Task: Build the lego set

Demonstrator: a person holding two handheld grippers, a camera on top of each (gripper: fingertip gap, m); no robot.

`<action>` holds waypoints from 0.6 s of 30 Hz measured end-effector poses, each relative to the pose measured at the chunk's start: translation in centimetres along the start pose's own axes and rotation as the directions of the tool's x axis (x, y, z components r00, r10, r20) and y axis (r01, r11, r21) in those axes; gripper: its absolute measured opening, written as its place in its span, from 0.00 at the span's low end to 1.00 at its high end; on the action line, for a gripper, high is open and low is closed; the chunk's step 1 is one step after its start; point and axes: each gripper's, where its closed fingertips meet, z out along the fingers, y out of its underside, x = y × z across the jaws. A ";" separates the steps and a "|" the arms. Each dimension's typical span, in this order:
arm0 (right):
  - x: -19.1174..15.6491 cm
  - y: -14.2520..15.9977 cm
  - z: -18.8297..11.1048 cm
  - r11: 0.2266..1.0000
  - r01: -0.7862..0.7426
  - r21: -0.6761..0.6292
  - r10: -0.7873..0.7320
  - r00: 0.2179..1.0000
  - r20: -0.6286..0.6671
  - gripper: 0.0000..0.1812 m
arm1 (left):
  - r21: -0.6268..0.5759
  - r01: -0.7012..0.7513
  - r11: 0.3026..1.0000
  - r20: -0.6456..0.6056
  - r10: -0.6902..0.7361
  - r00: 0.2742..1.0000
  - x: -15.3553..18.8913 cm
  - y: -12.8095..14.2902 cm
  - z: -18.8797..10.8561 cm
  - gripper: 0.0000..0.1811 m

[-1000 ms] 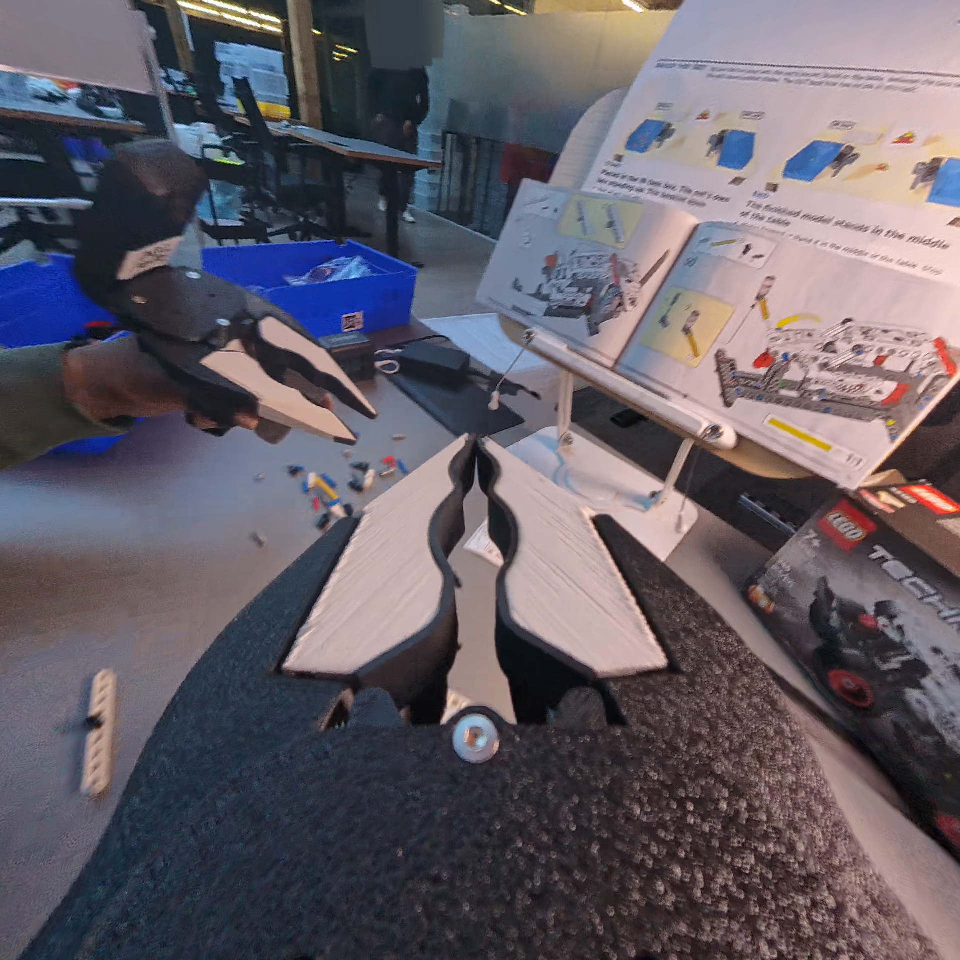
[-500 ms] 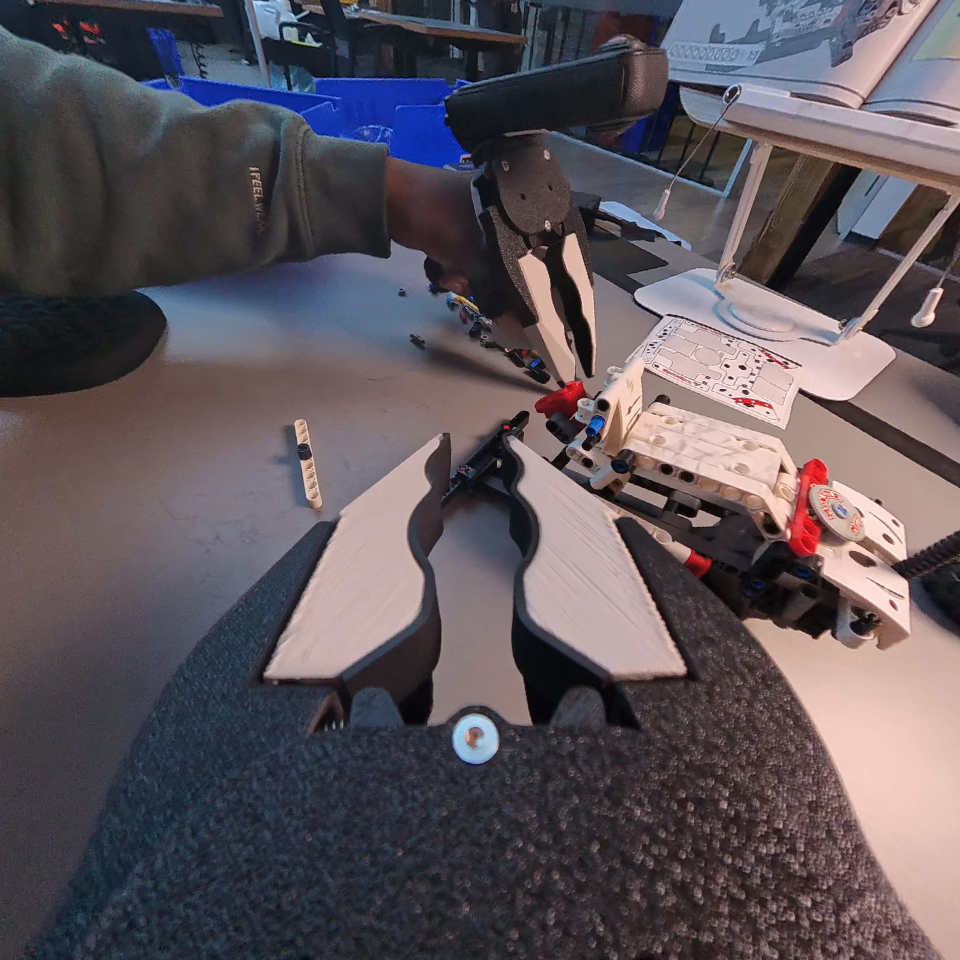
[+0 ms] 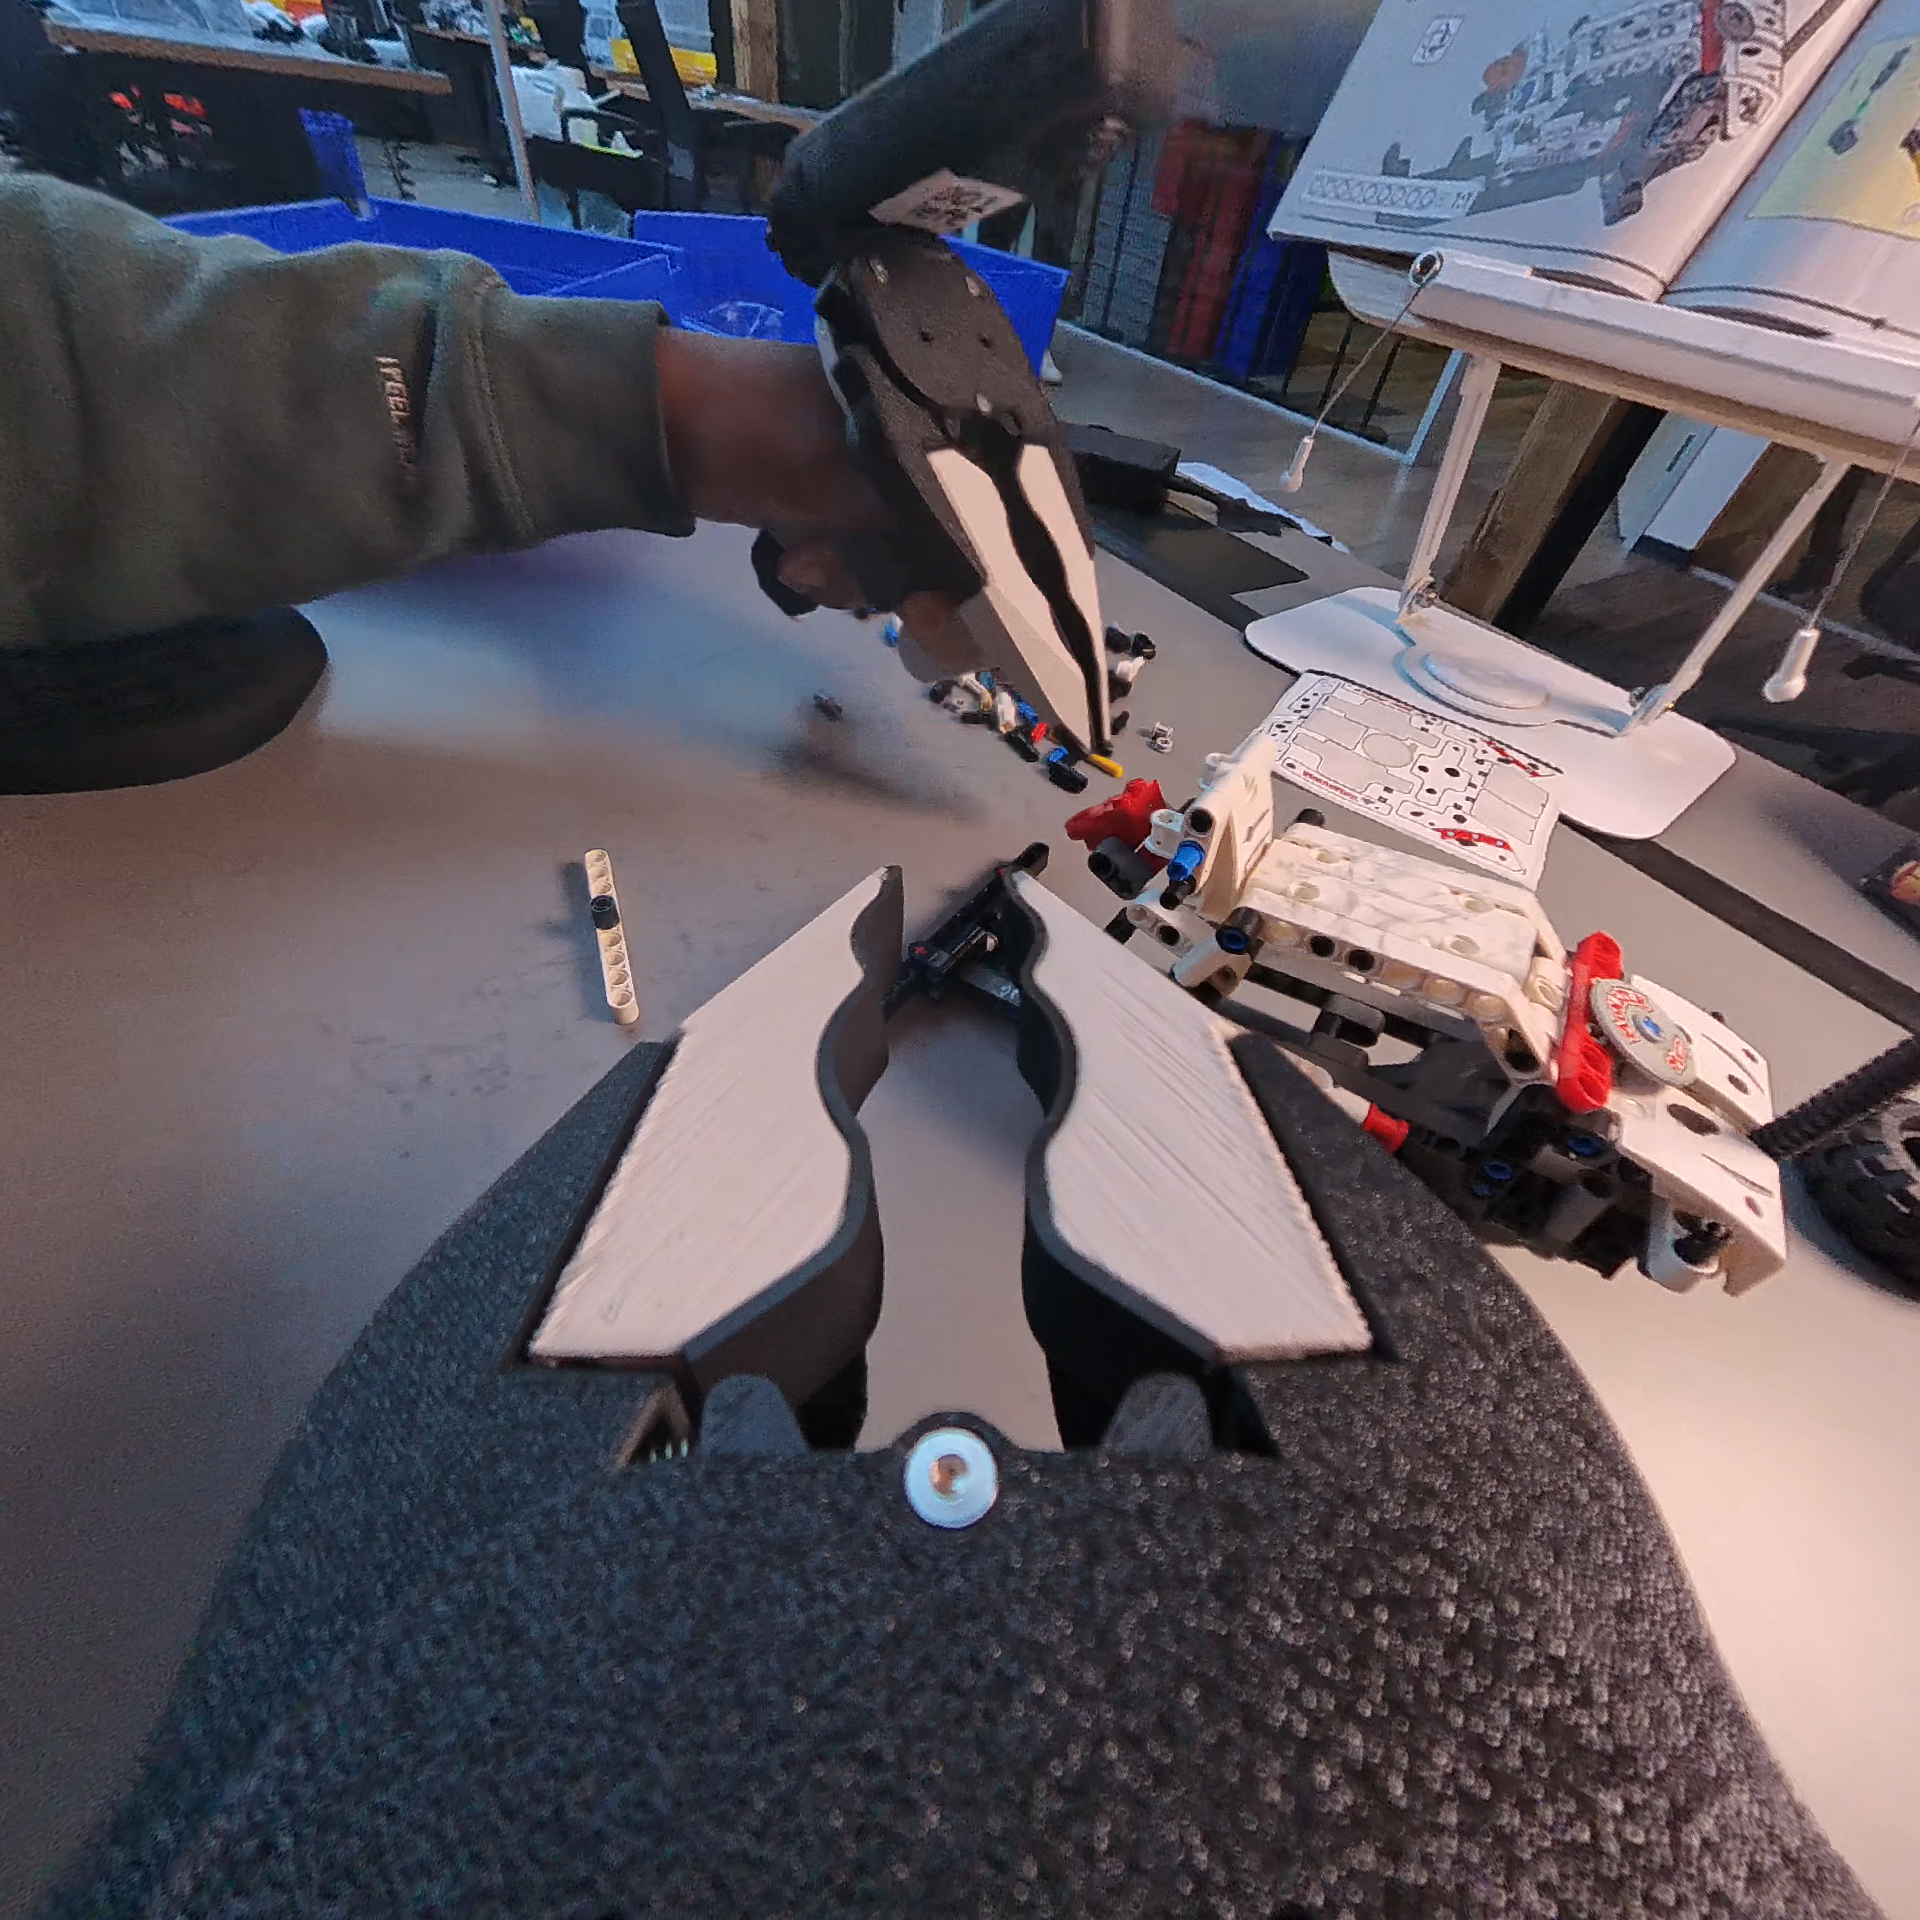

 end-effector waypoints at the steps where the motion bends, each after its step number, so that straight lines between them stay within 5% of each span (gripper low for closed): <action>1: -0.2 -0.1 0.0 1.000 0.020 0.005 -0.020 1.000 0.000 0.10 | 0.051 0.008 0.999 -0.034 -0.006 0.999 1.5 -0.4 -0.9 0.03; 7: -2.5 0.5 1.1 0.992 0.120 -0.028 -0.118 0.990 0.071 0.14 | 0.215 0.036 0.976 -0.126 -0.009 0.992 9.6 1.1 -5.0 0.03; 12: -7.9 -0.9 1.8 0.972 0.236 0.011 -0.231 0.940 0.249 0.15 | 0.267 0.096 0.959 -0.321 -0.005 0.947 15.2 2.8 -6.6 0.03; 18: -11.8 -1.9 2.4 0.925 0.378 0.026 -0.364 0.867 0.340 0.12 | 0.305 0.144 0.941 -0.520 0.039 0.853 18.0 2.4 -7.3 0.03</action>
